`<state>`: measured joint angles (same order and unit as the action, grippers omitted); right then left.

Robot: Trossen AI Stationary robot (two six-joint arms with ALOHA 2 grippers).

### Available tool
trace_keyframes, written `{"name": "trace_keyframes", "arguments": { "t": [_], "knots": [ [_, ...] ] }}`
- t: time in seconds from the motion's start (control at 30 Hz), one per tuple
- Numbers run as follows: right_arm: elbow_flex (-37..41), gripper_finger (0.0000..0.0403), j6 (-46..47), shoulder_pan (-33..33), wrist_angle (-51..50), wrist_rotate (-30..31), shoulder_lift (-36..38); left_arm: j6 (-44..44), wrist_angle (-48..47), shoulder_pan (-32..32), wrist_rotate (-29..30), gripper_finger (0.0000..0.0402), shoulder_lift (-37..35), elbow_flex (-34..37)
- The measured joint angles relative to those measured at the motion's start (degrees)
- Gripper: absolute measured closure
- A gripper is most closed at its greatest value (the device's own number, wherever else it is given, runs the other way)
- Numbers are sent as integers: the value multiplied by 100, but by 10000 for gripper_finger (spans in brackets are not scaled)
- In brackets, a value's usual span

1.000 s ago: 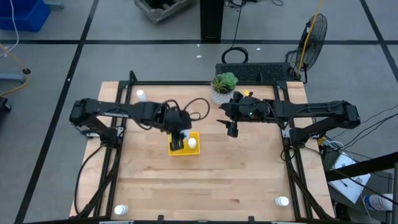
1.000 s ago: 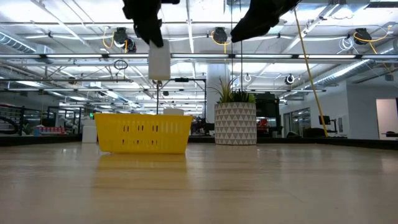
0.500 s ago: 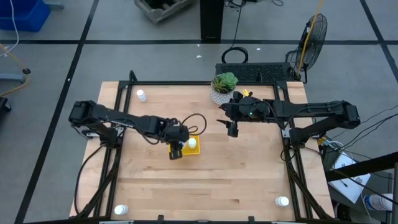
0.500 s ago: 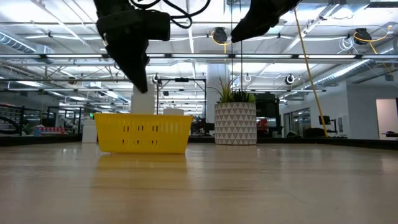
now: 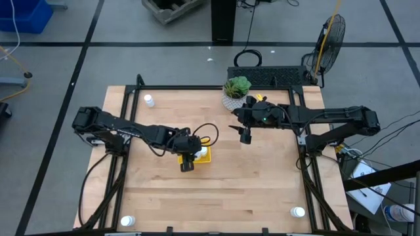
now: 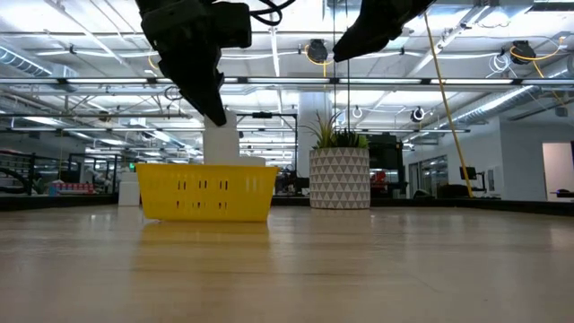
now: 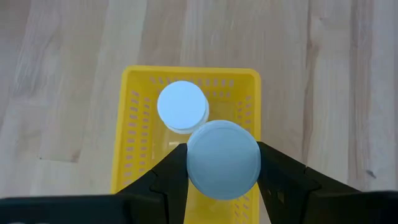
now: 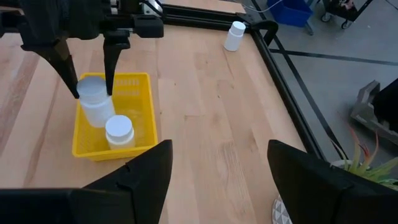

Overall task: Pick and place pill bottles into a basket
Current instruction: Put the white pill bottle into the yellow bin

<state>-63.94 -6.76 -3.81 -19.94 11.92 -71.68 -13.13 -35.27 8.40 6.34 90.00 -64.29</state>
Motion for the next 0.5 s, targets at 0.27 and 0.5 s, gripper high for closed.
{"name": "trace_keyframes", "arguments": {
  "t": [0.27, 0.5],
  "knots": [
    [0, 149, 2, 0, 1, 0, 0, 57, 176, 0, -183, 239, 298, 7],
    [2, 149, 2, 0, 0, 0, 0, 214, 459, 0, -159, 239, 415, 4]
  ]
}}
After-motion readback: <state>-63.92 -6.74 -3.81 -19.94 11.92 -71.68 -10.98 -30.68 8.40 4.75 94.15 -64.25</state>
